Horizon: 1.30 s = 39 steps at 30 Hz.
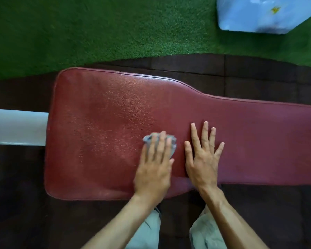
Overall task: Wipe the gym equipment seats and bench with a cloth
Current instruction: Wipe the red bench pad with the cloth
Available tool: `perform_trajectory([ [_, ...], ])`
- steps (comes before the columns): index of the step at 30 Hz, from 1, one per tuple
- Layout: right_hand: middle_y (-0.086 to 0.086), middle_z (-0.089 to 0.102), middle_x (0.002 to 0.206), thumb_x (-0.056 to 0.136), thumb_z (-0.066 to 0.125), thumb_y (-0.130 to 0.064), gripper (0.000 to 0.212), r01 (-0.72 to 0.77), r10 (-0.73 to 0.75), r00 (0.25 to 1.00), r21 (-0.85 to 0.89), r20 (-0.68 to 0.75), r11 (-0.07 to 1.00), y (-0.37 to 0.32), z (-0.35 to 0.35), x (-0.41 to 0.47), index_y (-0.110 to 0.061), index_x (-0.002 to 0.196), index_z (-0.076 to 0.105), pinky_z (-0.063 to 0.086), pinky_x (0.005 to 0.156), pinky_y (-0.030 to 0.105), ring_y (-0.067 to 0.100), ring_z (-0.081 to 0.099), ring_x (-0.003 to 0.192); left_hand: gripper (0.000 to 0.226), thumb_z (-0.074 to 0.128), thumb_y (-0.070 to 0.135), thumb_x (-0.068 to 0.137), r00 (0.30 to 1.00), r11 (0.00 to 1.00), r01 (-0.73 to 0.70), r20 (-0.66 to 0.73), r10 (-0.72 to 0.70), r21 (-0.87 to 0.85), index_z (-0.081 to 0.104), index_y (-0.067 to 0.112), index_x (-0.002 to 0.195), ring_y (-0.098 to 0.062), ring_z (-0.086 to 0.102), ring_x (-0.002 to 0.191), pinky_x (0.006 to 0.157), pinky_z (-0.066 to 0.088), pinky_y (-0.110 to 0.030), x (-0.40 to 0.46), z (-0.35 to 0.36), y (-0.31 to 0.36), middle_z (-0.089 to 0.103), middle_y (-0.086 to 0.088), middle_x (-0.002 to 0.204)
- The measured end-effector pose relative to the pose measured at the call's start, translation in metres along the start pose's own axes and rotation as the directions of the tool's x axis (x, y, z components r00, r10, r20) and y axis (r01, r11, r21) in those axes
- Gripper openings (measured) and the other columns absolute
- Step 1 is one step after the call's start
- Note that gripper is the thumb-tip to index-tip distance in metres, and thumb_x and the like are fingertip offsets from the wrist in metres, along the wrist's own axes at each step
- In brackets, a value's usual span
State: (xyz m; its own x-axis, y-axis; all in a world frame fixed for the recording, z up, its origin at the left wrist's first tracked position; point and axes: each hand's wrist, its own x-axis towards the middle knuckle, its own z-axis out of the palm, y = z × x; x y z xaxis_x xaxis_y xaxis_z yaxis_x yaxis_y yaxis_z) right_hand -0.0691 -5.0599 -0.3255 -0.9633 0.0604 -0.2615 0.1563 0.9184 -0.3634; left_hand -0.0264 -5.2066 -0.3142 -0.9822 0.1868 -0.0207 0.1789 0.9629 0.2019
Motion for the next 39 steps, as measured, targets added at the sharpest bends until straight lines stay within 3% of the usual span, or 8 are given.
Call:
perform_trajectory([
  [2,-0.005,-0.006,0.167,0.100,0.021,-0.050,0.058,-0.080,0.080,0.997,-0.004,-0.005,0.997,0.030,-0.009,0.002,-0.040,0.156,0.009,-0.003,0.120,0.062,0.021,-0.012,0.154,0.056,0.040,0.029,0.102,0.996,0.995,-0.089,0.002,0.089,-0.044,0.033,0.011,0.154,-0.032,0.024,0.152,0.122,0.025,-0.047,0.070,0.008,0.010,0.027,-0.012,0.163],
  [5,-0.004,-0.009,0.167,0.103,0.026,-0.050,0.057,-0.162,0.162,0.987,-0.002,0.003,0.987,0.082,-0.025,0.007,-0.042,0.156,0.006,-0.002,0.120,0.064,0.021,-0.015,0.153,0.056,0.031,0.029,0.104,0.998,0.997,0.057,-0.013,-0.056,0.048,0.024,0.014,0.158,-0.031,0.018,0.153,0.125,0.017,-0.047,0.144,0.000,-0.030,0.021,-0.011,0.165],
  [10,-0.003,-0.012,0.166,0.102,0.024,-0.054,0.059,-0.104,0.104,0.994,-0.027,0.026,0.994,0.140,-0.046,0.010,-0.040,0.156,0.005,-0.003,0.121,0.061,0.019,-0.015,0.153,0.056,0.023,0.031,0.109,0.930,0.930,0.360,-0.109,-0.352,0.069,0.014,0.008,0.159,-0.036,0.006,0.155,0.127,0.008,-0.049,0.067,-0.010,-0.046,0.008,-0.016,0.167],
  [17,-0.004,-0.012,0.166,0.098,0.019,-0.056,0.062,-0.042,0.045,0.997,-0.054,0.059,0.998,0.186,-0.056,0.001,-0.039,0.156,0.005,0.002,0.120,0.063,0.021,-0.013,0.154,0.057,0.046,0.029,0.103,0.987,0.987,-0.160,0.009,0.160,-0.024,0.031,0.014,0.156,-0.032,0.023,0.152,0.122,0.026,-0.049,0.065,0.056,0.154,0.026,-0.013,0.163],
  [21,-0.001,-0.013,0.166,0.097,0.021,-0.059,0.064,-0.022,0.026,0.998,-0.076,0.049,0.997,0.229,-0.075,0.025,-0.040,0.156,0.004,0.000,0.119,0.065,0.024,-0.014,0.153,0.055,0.035,0.029,0.103,0.999,0.998,0.046,0.002,-0.046,0.049,0.029,0.018,0.156,-0.031,0.022,0.153,0.124,0.020,-0.048,0.162,0.050,0.115,0.025,-0.010,0.164],
  [26,0.004,-0.010,0.167,0.096,0.022,-0.061,0.067,-0.001,0.005,0.999,-0.083,0.046,0.997,0.270,-0.091,0.050,-0.037,0.157,0.007,0.002,0.118,0.066,0.027,-0.011,0.154,0.055,0.023,0.031,0.108,0.921,0.919,0.385,-0.096,-0.377,0.081,0.015,0.013,0.159,-0.034,0.007,0.155,0.127,0.007,-0.046,0.104,0.037,0.100,0.009,-0.014,0.167],
  [33,0.000,-0.006,0.167,0.098,0.025,-0.057,0.065,0.067,-0.064,0.997,-0.063,0.044,0.996,0.298,-0.092,0.050,-0.035,0.157,0.010,0.003,0.118,0.066,0.024,-0.009,0.154,0.059,0.043,0.030,0.102,0.998,0.998,0.058,-0.002,-0.058,-0.028,0.028,0.015,0.157,-0.031,0.019,0.153,0.124,0.020,-0.047,0.093,0.095,0.278,0.021,-0.011,0.165],
  [39,-0.001,-0.007,0.167,0.099,0.024,-0.058,0.063,0.114,-0.110,0.993,-0.101,0.042,0.988,0.341,-0.105,0.068,-0.039,0.156,0.009,-0.002,0.118,0.065,0.024,-0.010,0.154,0.053,0.030,0.031,0.106,0.976,0.975,0.215,-0.039,-0.213,0.050,0.022,0.023,0.159,-0.029,0.011,0.155,0.125,0.009,-0.047,0.166,0.081,0.212,0.015,-0.007,0.167],
])
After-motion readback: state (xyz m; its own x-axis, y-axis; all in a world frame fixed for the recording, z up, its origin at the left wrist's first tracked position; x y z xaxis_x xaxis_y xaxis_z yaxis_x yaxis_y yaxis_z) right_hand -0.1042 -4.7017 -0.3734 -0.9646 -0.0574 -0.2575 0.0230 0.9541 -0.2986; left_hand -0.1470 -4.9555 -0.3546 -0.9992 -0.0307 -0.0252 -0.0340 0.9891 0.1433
